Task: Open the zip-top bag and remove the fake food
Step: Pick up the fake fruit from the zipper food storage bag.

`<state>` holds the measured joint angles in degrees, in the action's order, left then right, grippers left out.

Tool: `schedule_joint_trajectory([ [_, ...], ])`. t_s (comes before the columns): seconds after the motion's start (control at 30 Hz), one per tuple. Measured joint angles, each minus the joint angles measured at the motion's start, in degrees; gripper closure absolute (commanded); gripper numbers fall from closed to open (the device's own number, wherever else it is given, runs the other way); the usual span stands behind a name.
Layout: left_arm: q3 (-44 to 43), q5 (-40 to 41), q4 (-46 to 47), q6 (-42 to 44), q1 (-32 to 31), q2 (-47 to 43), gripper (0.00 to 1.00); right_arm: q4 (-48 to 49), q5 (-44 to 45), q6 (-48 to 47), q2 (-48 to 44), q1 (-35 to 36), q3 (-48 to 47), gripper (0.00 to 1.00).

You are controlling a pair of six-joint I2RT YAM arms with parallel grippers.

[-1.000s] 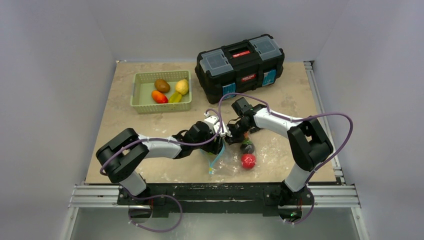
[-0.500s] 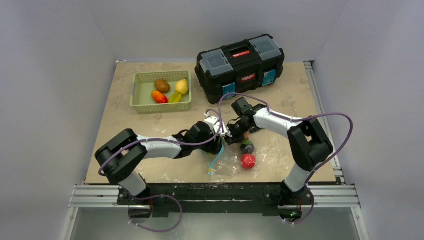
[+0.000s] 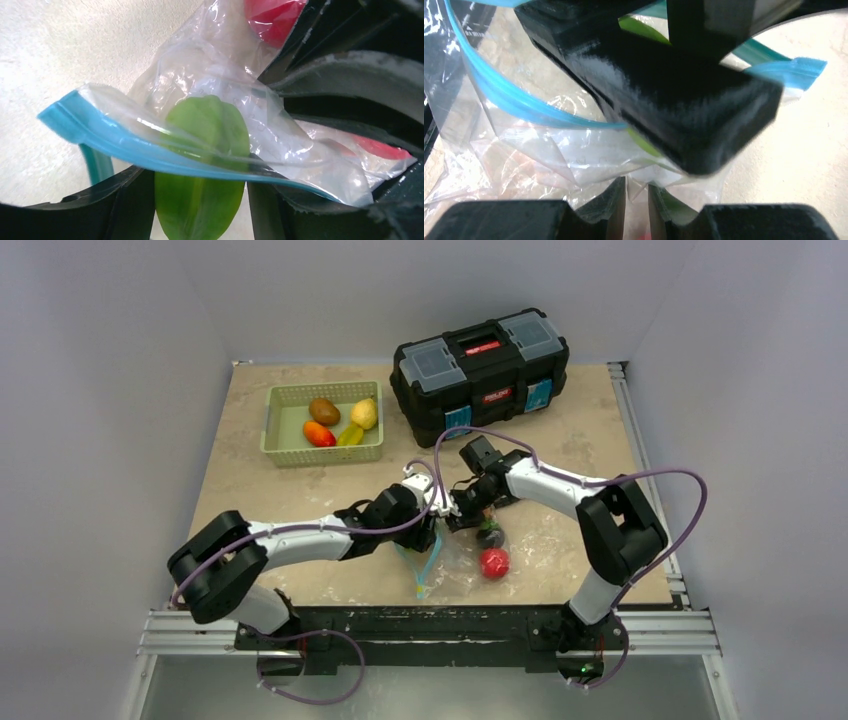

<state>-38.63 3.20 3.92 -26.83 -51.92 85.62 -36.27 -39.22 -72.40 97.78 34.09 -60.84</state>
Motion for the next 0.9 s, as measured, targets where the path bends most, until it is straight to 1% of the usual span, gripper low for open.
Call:
schedule_joint_trajectory([
  [0.17,1.16,0.28,-2.03,0.5,-0.17,-7.26,1.0,-0.02,-0.04,-0.02,-1.18,-0.09,0.0,0.78],
  [0.33,2.51,-0.04,-4.07,0.96,-0.68,-11.5,1.0,0.85,-0.2,0.42,-1.97,-0.07,0.11,0.78],
  [0.5,2.99,-1.16,-6.86,0.96,-1.03,-15.56,1.0,1.79,2.49,1.84,-2.21,-0.59,0.42,0.78],
  [0.9,3.85,-1.2,-15.34,0.85,-0.74,-23.78,1.0,3.5,3.96,3.85,-2.84,-4.52,1.42,0.76],
])
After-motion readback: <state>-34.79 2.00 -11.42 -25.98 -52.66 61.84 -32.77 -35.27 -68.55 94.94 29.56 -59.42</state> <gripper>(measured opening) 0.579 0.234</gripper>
